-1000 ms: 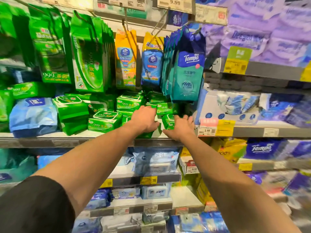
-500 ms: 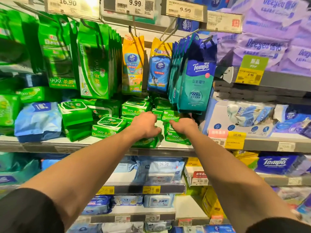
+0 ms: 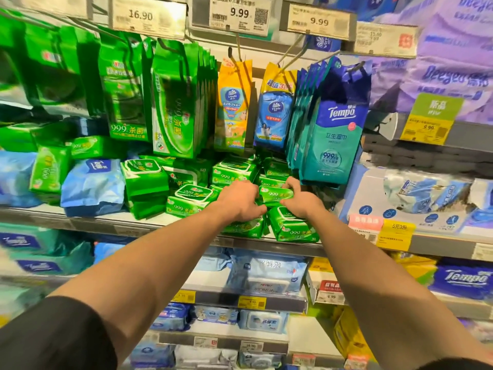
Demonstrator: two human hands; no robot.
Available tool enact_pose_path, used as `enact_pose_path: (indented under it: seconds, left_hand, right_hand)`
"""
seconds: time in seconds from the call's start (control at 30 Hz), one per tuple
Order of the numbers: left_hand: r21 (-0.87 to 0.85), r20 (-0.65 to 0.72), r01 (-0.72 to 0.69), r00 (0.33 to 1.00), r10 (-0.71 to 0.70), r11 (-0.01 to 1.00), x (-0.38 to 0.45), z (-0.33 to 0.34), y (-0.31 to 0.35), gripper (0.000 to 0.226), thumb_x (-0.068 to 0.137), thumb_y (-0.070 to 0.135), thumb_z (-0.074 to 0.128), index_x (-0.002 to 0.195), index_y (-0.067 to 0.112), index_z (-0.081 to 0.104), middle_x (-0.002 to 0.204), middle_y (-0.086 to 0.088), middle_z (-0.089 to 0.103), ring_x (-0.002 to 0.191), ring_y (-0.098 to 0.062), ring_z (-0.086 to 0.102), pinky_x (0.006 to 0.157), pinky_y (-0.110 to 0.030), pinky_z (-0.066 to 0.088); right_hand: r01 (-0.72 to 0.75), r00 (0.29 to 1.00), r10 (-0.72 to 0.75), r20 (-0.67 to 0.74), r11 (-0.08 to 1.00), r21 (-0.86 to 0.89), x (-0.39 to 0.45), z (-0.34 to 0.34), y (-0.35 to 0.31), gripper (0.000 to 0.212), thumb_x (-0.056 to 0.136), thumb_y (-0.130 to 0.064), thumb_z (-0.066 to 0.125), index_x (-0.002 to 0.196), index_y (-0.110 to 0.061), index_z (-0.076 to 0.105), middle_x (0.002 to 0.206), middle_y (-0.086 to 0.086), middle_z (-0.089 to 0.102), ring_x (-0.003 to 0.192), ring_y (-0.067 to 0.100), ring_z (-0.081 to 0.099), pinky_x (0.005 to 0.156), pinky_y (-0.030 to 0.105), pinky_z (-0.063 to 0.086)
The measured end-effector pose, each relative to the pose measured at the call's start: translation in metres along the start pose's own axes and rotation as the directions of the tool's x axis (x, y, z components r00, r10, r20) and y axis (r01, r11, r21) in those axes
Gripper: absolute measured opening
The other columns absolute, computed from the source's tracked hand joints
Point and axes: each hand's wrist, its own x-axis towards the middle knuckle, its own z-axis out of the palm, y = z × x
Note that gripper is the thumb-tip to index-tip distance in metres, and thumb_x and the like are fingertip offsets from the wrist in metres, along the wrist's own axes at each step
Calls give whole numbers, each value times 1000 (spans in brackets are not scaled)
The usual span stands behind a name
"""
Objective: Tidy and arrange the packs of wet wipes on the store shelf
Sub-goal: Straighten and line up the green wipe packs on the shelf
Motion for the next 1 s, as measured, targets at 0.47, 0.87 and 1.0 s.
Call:
enact_pose_path:
  seconds: [0.47, 0.87, 1.0]
  left_hand:
    - [11, 9, 25, 1000, -25, 1000, -1, 2, 2, 49, 84, 56, 56, 113, 17, 66, 112, -6, 60, 99, -26, 58, 85, -43, 54]
    - [25, 5, 27, 1000, -27, 999, 0, 5, 1, 54, 84, 61, 52, 111, 18, 67, 109, -6, 60, 103, -26, 54, 86, -42, 50]
    - [25, 10, 29, 1000, -29, 999, -3, 4, 0, 52, 85, 61, 51, 107, 17, 67, 110, -6, 59, 103, -26, 53, 87, -43, 50]
  right_hand:
    - [-79, 991, 92, -96, 988, 133, 21, 14, -1, 12, 86, -32, 53, 83, -22, 58, 90, 4, 65, 84, 27, 61, 75, 32, 52]
    - [-20, 999, 26, -47, 992, 124, 7, 6, -5, 25, 97, -39, 42, 110, -25, 59, 119, 12, 59, 105, 33, 57, 91, 39, 48]
    - [62, 990, -36, -137, 979, 192, -10, 7, 5, 30, 99, -41, 38, 108, -19, 57, 107, 16, 63, 98, 34, 59, 85, 37, 48]
